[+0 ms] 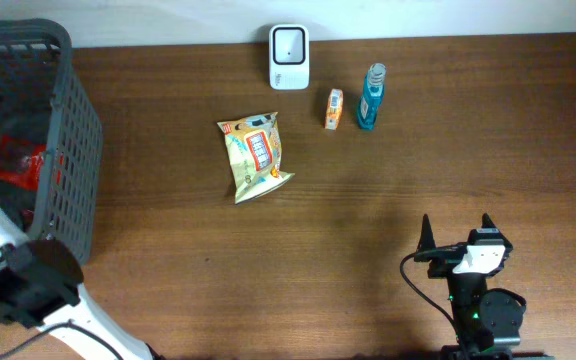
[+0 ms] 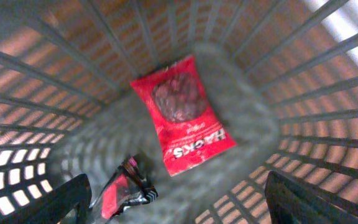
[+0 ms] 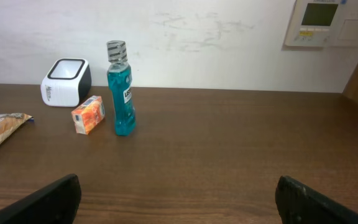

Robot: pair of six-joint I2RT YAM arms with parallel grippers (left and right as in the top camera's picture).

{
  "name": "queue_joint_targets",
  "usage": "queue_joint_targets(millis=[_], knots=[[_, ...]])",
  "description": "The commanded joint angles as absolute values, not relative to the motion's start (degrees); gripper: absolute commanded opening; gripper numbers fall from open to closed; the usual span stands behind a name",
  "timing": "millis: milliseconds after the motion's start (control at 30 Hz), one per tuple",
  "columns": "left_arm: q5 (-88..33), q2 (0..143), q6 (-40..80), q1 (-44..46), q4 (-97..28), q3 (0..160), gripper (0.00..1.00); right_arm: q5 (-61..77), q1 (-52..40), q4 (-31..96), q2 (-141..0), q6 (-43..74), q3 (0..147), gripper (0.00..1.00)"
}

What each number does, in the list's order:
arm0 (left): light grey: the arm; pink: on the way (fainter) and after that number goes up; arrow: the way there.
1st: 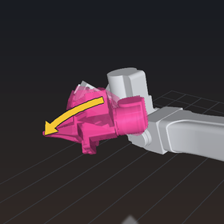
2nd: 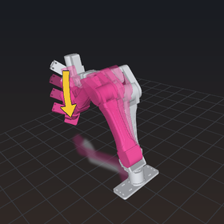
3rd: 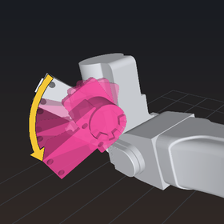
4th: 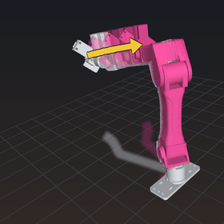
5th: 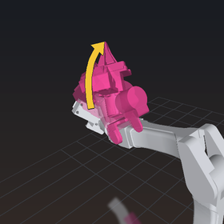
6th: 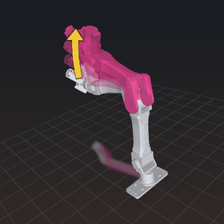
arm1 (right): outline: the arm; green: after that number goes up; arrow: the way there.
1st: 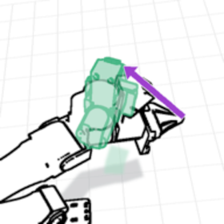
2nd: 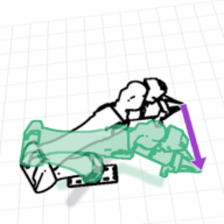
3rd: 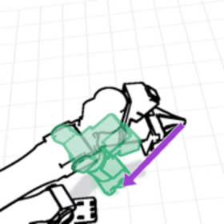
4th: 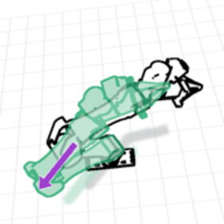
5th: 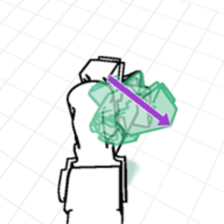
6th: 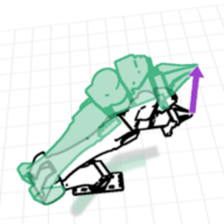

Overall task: Scan the item barcode
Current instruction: 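Reach the left gripper into the grey basket toward the red Hacks bag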

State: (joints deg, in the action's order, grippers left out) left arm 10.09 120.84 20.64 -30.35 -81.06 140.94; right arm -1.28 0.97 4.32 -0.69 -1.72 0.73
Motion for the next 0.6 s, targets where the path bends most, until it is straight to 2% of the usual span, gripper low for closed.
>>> queue_joint_targets(millis=[0,367,567], knots=[[10.52,126.32,21.19,-30.44,-81.30,139.59,0.86,-2.00,1.23,4.56,-0.51,-1.72,0.32,0.98],[9.87,138.43,21.10,-30.39,-77.82,139.59,0.84,-2.00,1.23,4.56,-0.51,-1.69,0.32,0.98],[8.51,142.76,20.69,-30.44,-75.85,139.59,0.74,-2.00,1.23,4.56,-0.51,-1.72,0.32,0.98]])
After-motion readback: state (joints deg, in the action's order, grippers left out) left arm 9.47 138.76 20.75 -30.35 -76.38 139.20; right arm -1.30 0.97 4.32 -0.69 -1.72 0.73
